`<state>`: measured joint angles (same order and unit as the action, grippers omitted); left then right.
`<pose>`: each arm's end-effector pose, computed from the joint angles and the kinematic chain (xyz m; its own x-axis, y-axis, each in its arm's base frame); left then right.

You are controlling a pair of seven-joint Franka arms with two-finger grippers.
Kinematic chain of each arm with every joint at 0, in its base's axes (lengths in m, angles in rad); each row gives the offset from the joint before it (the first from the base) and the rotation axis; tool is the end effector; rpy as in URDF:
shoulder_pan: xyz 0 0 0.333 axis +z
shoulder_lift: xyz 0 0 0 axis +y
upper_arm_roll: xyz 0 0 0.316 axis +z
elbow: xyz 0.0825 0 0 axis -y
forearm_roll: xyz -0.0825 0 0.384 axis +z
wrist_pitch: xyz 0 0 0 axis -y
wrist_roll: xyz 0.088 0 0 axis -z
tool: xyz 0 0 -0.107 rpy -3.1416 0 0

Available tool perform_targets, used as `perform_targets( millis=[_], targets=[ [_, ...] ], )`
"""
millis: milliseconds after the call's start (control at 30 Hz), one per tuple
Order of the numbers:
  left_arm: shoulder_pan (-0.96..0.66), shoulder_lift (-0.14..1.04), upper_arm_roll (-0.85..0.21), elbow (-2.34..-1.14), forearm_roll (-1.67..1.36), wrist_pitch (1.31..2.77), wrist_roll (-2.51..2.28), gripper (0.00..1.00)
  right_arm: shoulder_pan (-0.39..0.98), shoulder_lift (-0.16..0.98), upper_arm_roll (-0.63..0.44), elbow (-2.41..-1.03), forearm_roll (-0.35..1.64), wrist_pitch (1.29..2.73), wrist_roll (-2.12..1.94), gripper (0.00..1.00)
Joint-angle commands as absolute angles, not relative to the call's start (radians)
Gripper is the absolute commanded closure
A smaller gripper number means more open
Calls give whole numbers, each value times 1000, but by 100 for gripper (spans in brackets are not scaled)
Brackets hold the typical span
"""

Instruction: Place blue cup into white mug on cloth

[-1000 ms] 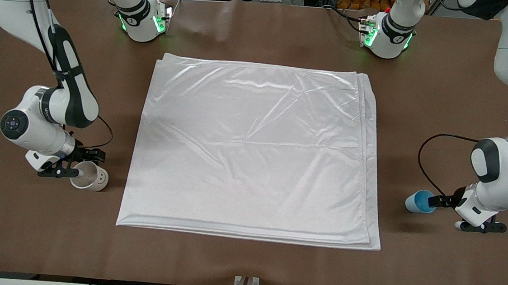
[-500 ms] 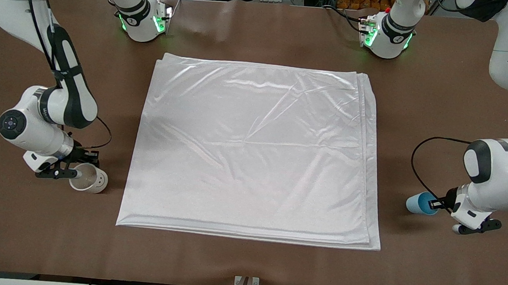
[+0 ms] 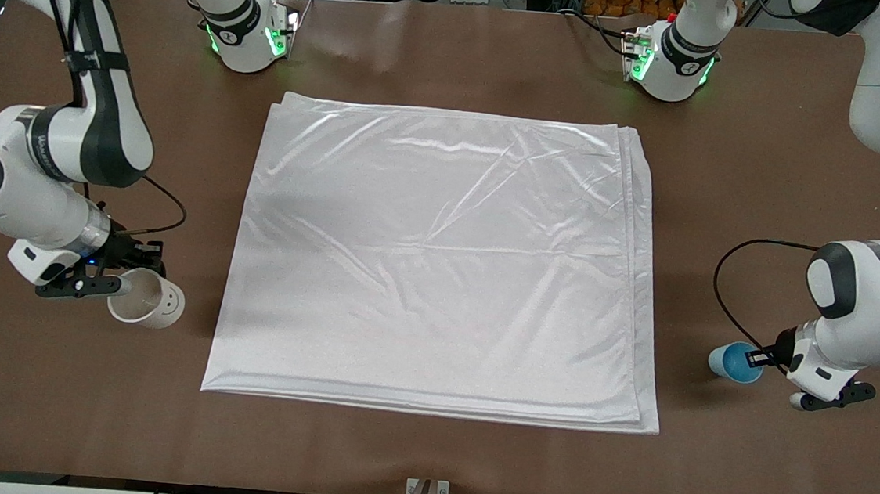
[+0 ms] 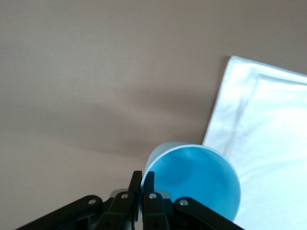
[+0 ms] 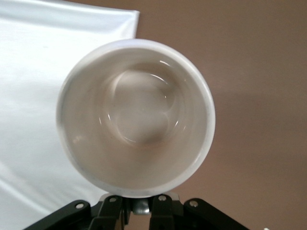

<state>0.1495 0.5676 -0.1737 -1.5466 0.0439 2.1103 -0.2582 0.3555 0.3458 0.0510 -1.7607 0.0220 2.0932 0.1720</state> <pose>0.6985 0.0031 0.3245 0.9717 0.2359 -0.0097 0.2361 -0.9702 0.0546 0.5917 0.2531 0.3694 0.9755 0.2190 -0.0192 0.2183 -0.9753 -0.0334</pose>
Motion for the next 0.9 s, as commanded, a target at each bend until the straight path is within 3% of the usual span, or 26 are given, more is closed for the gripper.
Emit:
perform_targets(
  millis=[0, 400, 867],
  targets=[
    [135, 551, -222, -1546, 54, 2060, -373, 100, 443, 431, 51, -1684, 25, 2106, 270, 100],
    [-20, 551, -230, -1539, 54, 2059, -635, 100, 607, 597, 51, -1592, 21, 2207, 374, 100],
    [-175, 551, -230, -1520, 45, 2059, -897, 100, 663, 675, 66, -1572, 15, 2256, 379, 100]
  ],
)
